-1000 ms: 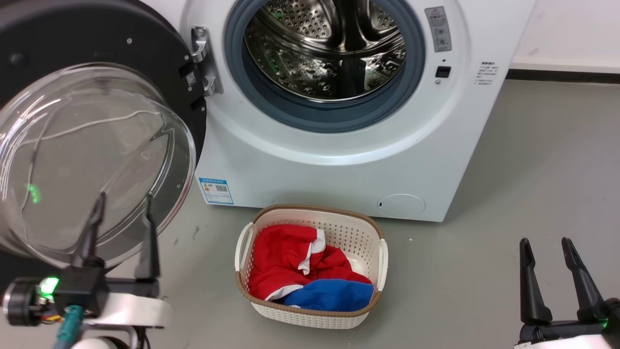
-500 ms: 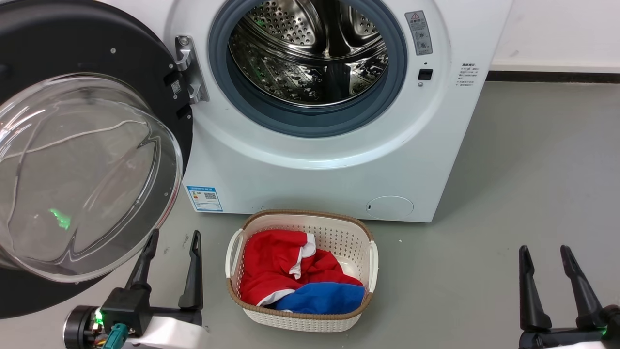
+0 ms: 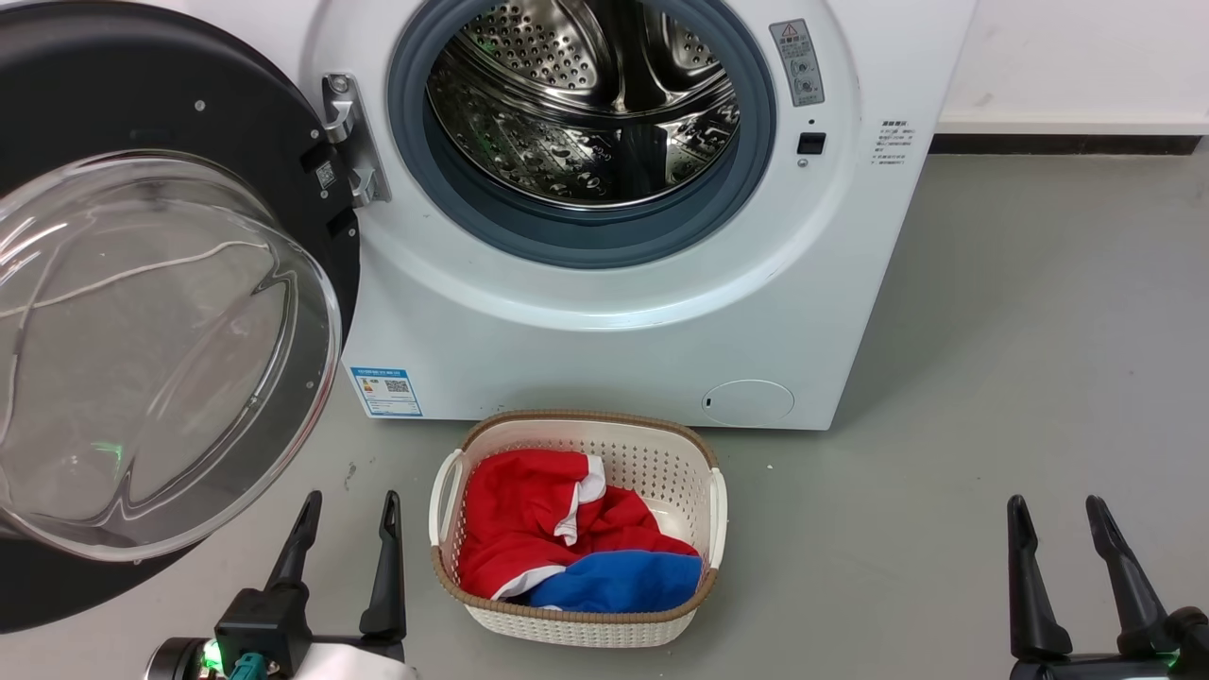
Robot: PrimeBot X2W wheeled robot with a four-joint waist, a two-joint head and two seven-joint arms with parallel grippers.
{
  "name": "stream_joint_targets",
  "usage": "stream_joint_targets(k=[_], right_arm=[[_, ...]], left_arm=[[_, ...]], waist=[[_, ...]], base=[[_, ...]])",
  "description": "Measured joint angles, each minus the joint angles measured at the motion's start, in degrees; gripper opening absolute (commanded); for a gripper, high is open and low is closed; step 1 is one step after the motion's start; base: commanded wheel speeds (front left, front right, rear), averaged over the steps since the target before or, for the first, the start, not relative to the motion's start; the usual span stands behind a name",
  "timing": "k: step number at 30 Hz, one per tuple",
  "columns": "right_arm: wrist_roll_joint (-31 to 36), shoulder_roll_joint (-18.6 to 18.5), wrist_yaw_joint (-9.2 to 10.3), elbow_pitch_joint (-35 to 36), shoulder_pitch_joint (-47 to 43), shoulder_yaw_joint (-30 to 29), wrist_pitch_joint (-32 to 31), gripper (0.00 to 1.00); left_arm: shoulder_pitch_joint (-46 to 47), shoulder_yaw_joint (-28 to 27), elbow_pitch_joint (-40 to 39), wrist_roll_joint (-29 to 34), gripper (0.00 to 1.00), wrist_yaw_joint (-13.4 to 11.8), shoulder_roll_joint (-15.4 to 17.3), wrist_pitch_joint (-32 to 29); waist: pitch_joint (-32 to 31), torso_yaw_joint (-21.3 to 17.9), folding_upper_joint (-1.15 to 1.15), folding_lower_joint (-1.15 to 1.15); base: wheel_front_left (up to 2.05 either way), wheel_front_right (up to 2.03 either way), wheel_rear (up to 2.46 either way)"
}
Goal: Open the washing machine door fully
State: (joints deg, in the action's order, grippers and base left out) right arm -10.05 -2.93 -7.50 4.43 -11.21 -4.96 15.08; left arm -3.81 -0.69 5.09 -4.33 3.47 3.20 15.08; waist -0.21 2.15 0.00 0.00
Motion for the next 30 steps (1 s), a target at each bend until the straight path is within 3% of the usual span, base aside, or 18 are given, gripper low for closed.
stream_joint_targets(k=[6, 7, 15, 30], right_arm=[[-0.5, 0.0, 0.00, -0.3, -0.1, 0.1, 0.0, 1.00], [-0.5, 0.0, 0.00, -0.4, -0.1, 0.1, 0.0, 0.00], [-1.0, 0.0, 0.00, -4.1, -0.6, 0.4, -0.5, 0.00], [-17.5, -0.4, 0.00, -6.9, 1.8, 1.2, -3.6, 0.00]], left_arm=[[-0.1, 0.0, 1.0, -0.3, 1.00, -0.2, -0.1, 0.0], [-0.1, 0.1, 1.1, -0.3, 0.00, -0.4, -0.1, 0.0], [-1.6, 0.1, 5.0, -1.0, 0.00, -0.4, -0.4, -0.6], [-0.3, -1.1, 6.0, -17.7, 0.00, 0.3, -0.5, -4.8]], waist=[[0.1, -0.1, 0.00, 0.00], [0.1, -0.1, 0.00, 0.00], [0.2, -0.1, 0.00, 0.00], [0.2, -0.4, 0.00, 0.00]], base=[[0.00, 0.00, 0.00], [0.00, 0.00, 0.00], [0.00, 0.00, 0.00], [0.00, 0.00, 0.00]])
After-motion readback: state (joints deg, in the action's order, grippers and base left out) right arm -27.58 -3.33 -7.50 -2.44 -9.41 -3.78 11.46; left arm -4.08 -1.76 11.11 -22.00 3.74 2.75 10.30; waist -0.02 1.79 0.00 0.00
